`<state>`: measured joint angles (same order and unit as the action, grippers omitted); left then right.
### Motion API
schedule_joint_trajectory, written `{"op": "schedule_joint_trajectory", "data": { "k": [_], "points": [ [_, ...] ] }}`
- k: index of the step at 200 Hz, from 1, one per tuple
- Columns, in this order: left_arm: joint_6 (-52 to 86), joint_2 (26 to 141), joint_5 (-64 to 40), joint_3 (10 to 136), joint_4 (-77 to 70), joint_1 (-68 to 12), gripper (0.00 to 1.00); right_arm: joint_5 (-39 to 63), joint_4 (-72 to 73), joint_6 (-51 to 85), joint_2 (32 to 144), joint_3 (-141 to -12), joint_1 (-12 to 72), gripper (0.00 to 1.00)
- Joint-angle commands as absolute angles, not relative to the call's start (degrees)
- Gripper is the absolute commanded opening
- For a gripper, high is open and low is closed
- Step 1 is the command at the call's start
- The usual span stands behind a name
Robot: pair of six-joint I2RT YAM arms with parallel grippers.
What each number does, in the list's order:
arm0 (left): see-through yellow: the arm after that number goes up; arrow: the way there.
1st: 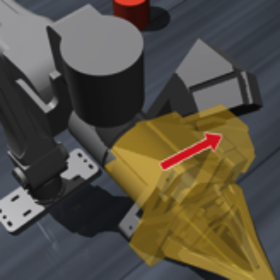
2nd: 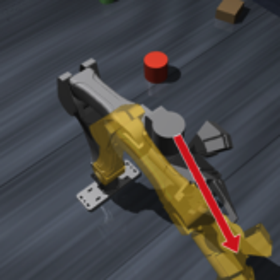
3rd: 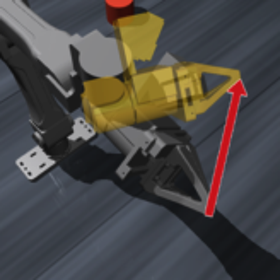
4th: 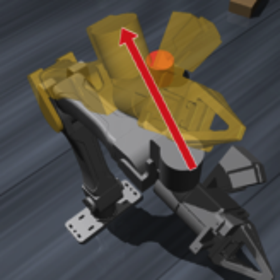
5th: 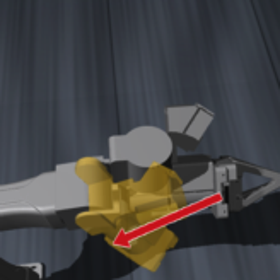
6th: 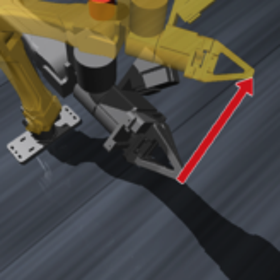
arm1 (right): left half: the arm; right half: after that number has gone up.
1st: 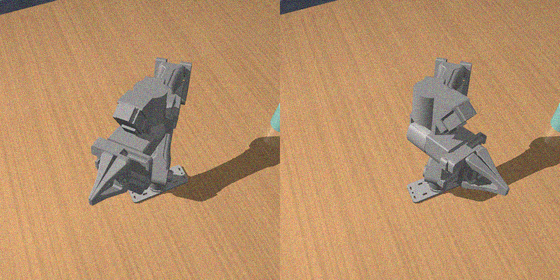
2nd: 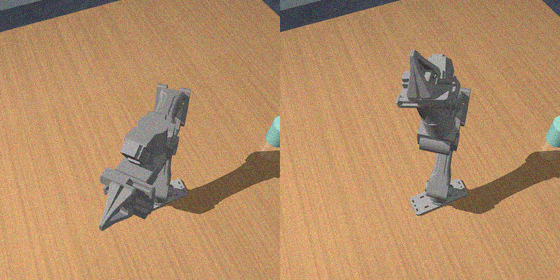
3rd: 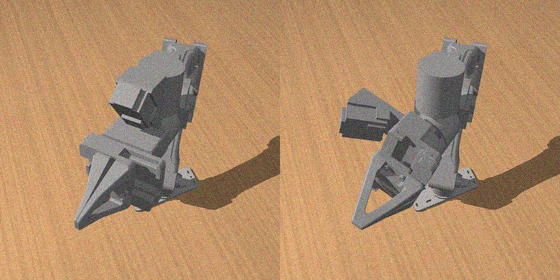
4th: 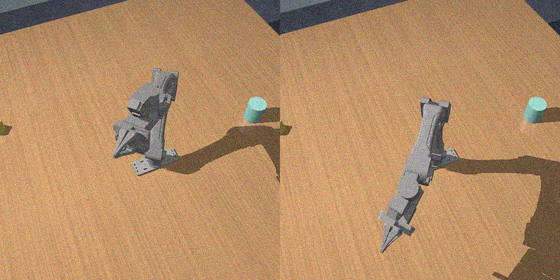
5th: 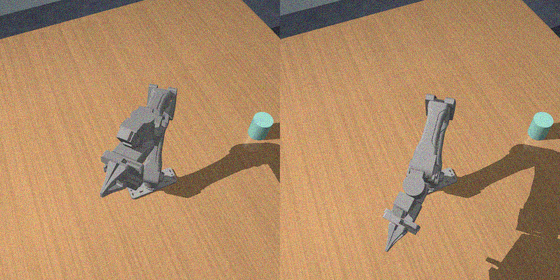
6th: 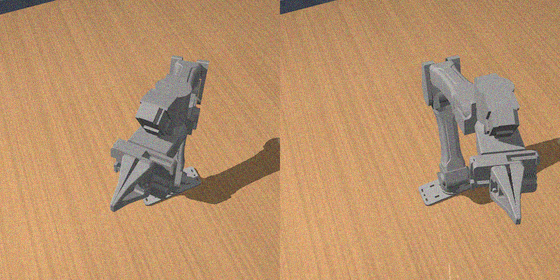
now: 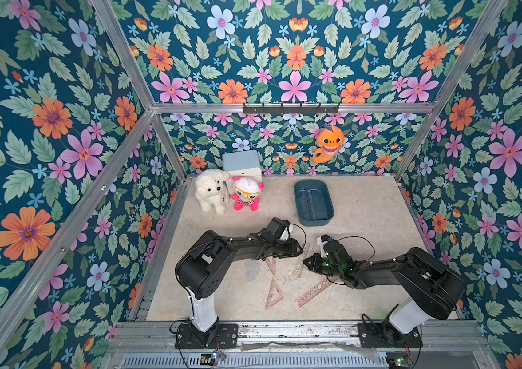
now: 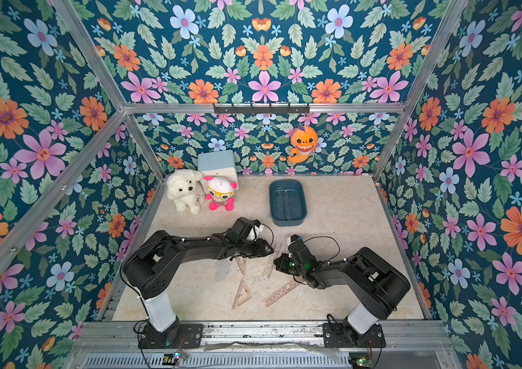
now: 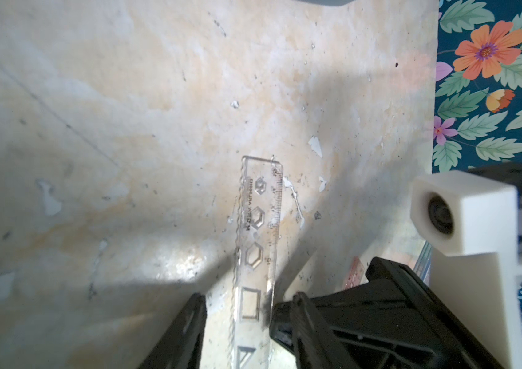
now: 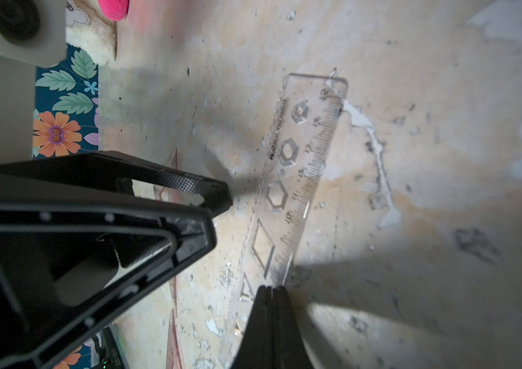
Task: Put the scattered rulers into the storage box
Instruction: Pick up the ruler from the center of the board.
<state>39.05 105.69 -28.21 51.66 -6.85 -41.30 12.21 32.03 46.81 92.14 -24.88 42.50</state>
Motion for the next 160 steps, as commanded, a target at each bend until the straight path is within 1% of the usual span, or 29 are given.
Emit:
{"op": "schedule_joint_trajectory", "data": {
  "k": [1,54,123,160],
  "points": [
    [39.6,107.1,-24.6,50.6,2.6,-41.4,0.5,11.9,30.6,46.9,92.3,-24.6,42.6,0.0],
    [39.8,106.9,-24.3,50.4,2.4,-41.2,0.5,11.2,26.5,45.4,88.0,-26.7,42.6,0.0],
    [39.9,106.8,-24.4,50.2,2.2,-41.3,0.5,12.6,29.8,46.1,92.1,-27.1,42.5,0.0],
    [39.9,106.9,-24.4,50.1,2.1,-41.3,0.5,12.6,30.0,46.2,92.4,-27.0,42.6,0.0]
  ]
}}
